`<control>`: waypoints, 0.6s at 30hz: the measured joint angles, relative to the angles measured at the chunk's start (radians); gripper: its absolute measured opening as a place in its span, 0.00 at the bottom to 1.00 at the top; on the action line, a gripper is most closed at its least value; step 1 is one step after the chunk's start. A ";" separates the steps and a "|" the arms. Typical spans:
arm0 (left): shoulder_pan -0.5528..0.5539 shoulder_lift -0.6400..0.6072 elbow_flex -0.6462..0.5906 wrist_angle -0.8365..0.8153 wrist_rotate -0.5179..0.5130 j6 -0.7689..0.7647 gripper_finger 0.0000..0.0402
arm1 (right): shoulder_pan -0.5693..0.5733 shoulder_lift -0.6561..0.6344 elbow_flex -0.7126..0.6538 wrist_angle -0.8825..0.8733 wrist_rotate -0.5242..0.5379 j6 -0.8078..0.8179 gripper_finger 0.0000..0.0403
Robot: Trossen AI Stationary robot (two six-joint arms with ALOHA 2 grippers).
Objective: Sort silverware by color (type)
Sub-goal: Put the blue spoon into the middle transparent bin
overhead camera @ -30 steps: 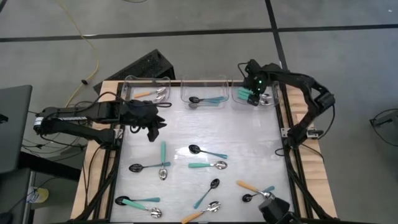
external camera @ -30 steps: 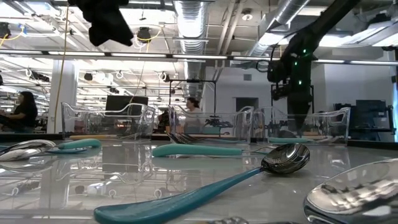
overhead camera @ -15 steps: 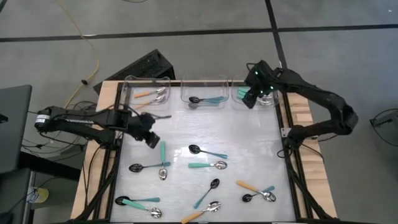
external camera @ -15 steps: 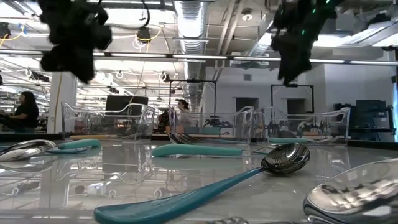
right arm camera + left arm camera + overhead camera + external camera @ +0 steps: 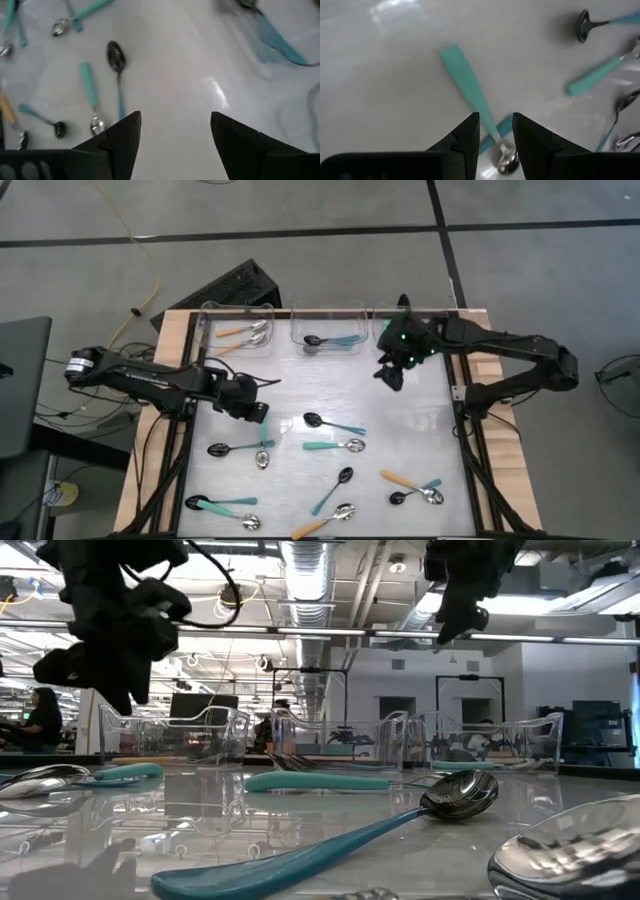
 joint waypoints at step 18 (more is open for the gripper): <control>-0.297 0.212 0.024 0.004 0.077 0.663 0.48 | 0.162 0.064 0.001 0.042 0.010 -0.037 0.66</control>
